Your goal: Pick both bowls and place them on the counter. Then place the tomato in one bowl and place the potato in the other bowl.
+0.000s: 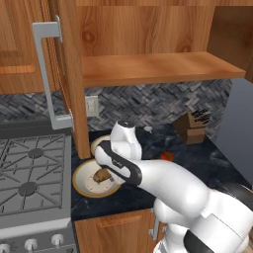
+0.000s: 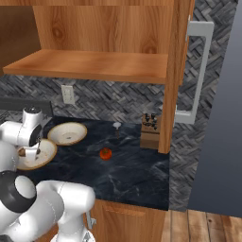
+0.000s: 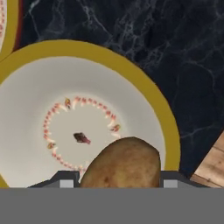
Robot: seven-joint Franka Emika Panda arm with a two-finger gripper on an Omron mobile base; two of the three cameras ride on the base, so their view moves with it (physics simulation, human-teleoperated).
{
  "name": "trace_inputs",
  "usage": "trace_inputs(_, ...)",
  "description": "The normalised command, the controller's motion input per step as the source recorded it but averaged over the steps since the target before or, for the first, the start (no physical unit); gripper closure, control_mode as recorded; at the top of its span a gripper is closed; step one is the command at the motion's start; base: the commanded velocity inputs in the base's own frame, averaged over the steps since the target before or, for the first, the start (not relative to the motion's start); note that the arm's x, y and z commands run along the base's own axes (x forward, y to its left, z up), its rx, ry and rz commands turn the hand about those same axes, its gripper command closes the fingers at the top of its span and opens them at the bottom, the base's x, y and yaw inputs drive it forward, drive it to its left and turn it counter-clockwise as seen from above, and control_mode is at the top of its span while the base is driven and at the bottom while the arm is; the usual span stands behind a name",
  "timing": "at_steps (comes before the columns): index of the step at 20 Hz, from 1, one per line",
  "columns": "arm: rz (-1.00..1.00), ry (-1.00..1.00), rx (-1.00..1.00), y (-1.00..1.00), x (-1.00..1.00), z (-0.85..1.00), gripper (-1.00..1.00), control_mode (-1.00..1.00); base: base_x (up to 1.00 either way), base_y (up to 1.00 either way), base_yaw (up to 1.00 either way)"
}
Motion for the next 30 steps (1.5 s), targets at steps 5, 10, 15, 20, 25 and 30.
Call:
trace_inputs(5, -0.02, 0.04, 0.0, 0.1, 0.34, -0.26, 1.0, -1.0, 0.0, 0.0, 0.0)
trace_inputs(10, -0.01, 0.02, -0.01, 0.17, 0.31, -0.22, 1.0, -1.0, 0.0, 0.0, 0.0)
trace_inputs(15, 0.0, 0.01, -0.03, 0.23, 0.23, -0.27, 1.0, -1.0, 0.0, 0.0, 0.0)
trace_inputs(20, 0.0, 0.0, -0.06, 0.16, 0.15, -0.28, 1.0, -1.0, 0.0, 0.0, 0.0)
trace_inputs(25, 0.0, 0.02, -0.05, 0.05, 0.17, -0.23, 1.0, -1.0, 0.0, 0.0, 0.0)
trace_inputs(30, 0.0, 0.06, -0.03, 0.04, 0.18, -0.2, 1.0, -1.0, 0.0, 0.0, 0.0)
